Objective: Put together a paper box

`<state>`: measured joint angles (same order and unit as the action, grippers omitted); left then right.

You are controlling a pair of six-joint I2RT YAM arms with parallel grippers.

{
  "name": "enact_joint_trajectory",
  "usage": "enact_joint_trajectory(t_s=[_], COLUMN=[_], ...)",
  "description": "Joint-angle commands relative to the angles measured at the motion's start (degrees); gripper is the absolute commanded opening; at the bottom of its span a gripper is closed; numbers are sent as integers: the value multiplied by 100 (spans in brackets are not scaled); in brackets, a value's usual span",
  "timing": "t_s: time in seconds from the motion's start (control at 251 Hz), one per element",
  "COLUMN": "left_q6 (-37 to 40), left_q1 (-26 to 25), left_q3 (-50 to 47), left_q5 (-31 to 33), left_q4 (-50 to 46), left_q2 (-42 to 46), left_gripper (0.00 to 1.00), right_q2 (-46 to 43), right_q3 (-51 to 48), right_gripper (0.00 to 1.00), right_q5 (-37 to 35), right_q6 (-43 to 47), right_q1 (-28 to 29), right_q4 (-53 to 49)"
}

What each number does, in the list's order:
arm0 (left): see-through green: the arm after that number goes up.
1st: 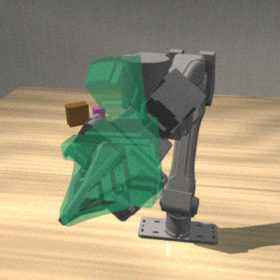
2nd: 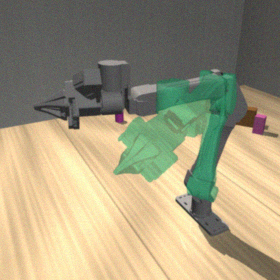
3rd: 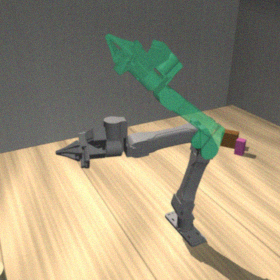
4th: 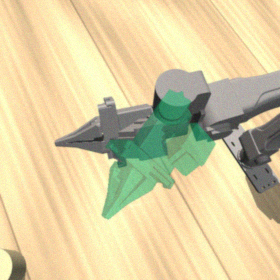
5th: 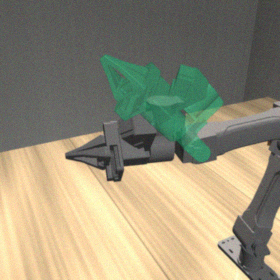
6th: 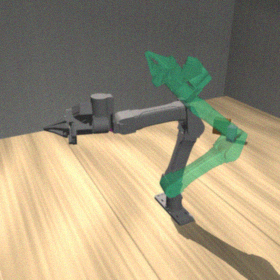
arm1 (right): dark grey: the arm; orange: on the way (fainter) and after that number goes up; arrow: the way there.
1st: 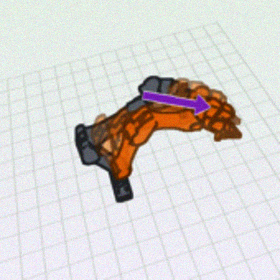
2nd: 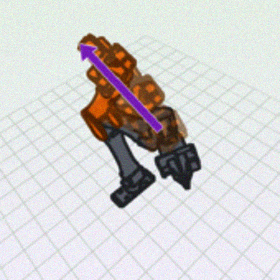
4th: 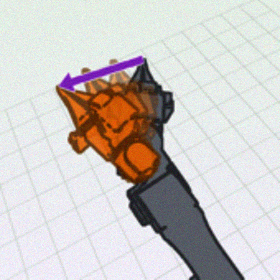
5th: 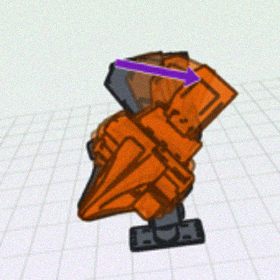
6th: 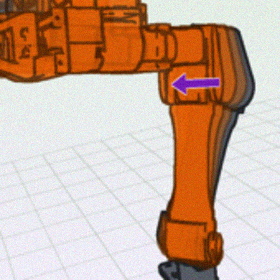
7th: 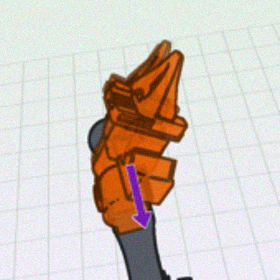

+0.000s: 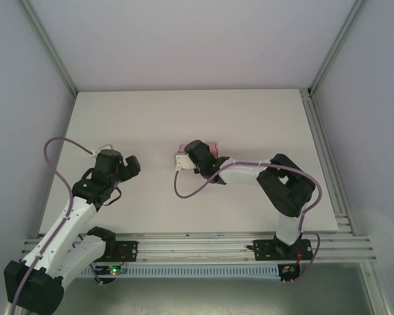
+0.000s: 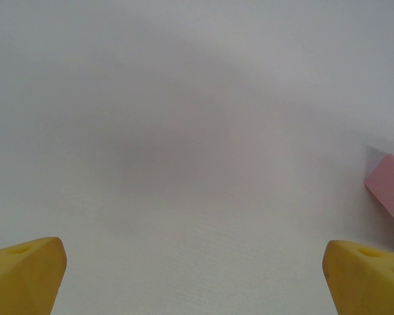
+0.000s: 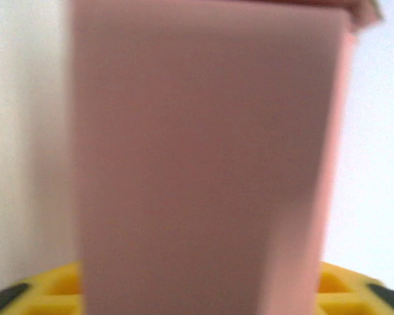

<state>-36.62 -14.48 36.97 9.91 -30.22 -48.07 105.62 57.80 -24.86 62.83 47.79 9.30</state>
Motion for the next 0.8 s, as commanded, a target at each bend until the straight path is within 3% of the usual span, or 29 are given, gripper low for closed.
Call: enact_joint_trajectory(t_s=[0.0,0.188,0.299,0.435,0.523,0.666,0.734,0.798], left_q6=[-178,-88,-47,48,193,1163,1680,2070], left_q1=[77,77,73,76,89,138,244,426], left_q3=[-38,139,197,427,541,262,-29,-225], left_q5=[45,3,1,-103,199,847,1258,1406], left_q4=[24,11,86,197,532,2049,3024,3718], left_q2=[-104,-337,-426,-639,-835,-1231,-1500,-1768], left_gripper=[100,100,100,100,100,100,100,100], right_q2=[-134,-784,-1448,-2455,-3062,-3655,-3728,-3743], right_q3=[-206,-85,-208,-691,-1117,-1852,-2119,-2448], right_gripper=[64,98,98,98,98,98,98,98], right_q5=[-51,831,1360,1651,1748,1828,1899,1713], right_q6=[-253,-1368,-1678,-2737,-3987,-6220,-6415,-6318], right_q1=[211,440,534,257,-539,-2598,-3245,-3514], right_q4=[-221,-2037,-2231,-1481,-705,210,323,634])
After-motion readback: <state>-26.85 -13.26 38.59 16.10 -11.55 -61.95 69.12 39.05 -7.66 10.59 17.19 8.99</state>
